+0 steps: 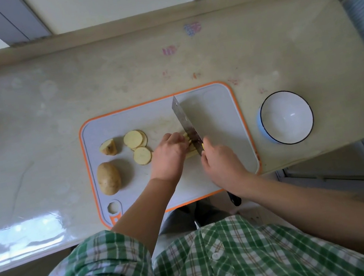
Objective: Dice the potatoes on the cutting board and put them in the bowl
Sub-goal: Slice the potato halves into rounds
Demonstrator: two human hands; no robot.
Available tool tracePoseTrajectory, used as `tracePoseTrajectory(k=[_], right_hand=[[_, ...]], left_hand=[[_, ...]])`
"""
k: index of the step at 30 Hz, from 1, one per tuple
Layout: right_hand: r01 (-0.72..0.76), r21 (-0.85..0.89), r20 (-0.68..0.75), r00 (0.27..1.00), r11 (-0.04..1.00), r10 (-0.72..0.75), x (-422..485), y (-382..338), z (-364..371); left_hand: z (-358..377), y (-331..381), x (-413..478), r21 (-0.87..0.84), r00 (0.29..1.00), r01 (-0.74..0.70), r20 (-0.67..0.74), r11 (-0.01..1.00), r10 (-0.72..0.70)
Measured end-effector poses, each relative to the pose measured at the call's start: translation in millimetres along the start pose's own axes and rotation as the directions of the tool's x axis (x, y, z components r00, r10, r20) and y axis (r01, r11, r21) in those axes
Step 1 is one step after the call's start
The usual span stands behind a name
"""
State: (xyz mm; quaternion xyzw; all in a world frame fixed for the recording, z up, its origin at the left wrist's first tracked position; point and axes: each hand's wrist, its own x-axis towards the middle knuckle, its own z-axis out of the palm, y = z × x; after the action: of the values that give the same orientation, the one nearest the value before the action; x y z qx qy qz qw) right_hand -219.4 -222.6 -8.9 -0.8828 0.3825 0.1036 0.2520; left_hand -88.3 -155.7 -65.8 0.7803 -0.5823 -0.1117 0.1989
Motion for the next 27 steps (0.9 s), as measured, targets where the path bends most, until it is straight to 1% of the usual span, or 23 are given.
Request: tracePoseTrajectory(k=[5,9,11,13,16,20,24,27], right_hand=[[-0.025,0.013,-0.033,0.999,1.0,0.025,1.0,3.1,4.7],[-0.013,0.037,-0.059,0.998,0.999,0.015,2.8,8.0,-4.3],[0.001,0.04,-0.079,0.997,0.999,0.002,3.4,10.3,-10.4],[0.023,0.035,-0.069,0.997,0.999,-0.02,3.1,9.9,-15.0],[0.05,0.0,-0.034,0.998,0.999,-0.05,2.9,6.6,-17.1],[0.032,-0.013,0.013,0.999,0.999,-0.032,4.3,2.8,-13.2],[0.03,-0.011,0.022,0.999,0.999,-0.029,3.1,0.9,-6.9],[0.011,-0.031,-0.001,1.0,0.999,-0.011,2.2,-1.5,0.4]], left_hand=[[0.9,-1.2,0.4,-0.022,1.0,0.005,0.002,1.0,-0.005],[-4.1,-2.9,1.7,-0.055,0.998,-0.052,-0.04,0.997,0.05],[-6.8,-4.2,-0.1,-0.074,0.997,-0.052,-0.063,0.996,0.048],[-8.0,-5.7,-2.2,-0.092,0.997,-0.028,-0.073,0.995,0.022],[-7.5,-7.4,-4.1,-0.07,0.997,-0.039,-0.076,0.997,0.034],[-5.3,-7.8,-4.4,-0.064,0.998,-0.028,-0.062,0.998,0.024],[-6.9,-3.3,-3.7,-0.054,0.998,-0.023,-0.059,0.998,0.02],[-6.2,-2.3,-3.9,-0.068,0.998,-0.019,-0.06,0.997,0.015]])
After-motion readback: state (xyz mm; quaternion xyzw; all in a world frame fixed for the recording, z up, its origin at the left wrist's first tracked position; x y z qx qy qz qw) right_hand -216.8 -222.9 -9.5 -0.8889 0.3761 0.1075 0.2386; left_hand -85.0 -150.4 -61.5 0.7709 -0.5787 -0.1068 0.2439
